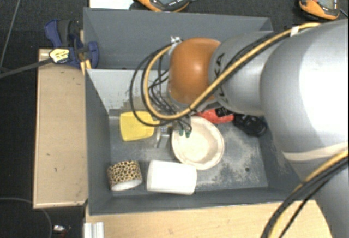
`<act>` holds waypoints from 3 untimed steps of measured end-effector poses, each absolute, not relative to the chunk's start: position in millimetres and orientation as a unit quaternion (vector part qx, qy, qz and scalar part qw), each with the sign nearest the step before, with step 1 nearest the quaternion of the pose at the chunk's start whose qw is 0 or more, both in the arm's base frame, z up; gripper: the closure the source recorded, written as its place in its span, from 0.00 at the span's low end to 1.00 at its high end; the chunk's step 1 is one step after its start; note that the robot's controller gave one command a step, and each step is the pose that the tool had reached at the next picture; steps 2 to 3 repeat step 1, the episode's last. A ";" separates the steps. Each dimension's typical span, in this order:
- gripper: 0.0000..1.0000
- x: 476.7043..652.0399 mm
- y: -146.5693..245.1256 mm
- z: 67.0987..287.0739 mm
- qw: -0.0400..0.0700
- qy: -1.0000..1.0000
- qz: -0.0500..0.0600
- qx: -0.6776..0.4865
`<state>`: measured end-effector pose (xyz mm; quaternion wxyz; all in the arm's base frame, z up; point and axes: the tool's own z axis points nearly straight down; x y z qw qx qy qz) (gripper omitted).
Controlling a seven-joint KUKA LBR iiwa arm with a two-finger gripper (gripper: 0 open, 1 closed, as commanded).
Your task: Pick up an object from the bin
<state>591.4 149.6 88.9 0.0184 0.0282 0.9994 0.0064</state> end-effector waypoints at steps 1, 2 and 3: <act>1.00 585.3 160.0 70.8 0.022 0.999 0.009 0.030; 1.00 585.3 160.0 70.8 0.022 0.999 0.009 0.030; 1.00 585.3 160.0 70.8 0.022 0.999 0.009 0.030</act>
Offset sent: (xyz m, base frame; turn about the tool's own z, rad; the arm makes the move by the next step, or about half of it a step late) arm 0.0000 0.0000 0.0000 0.0000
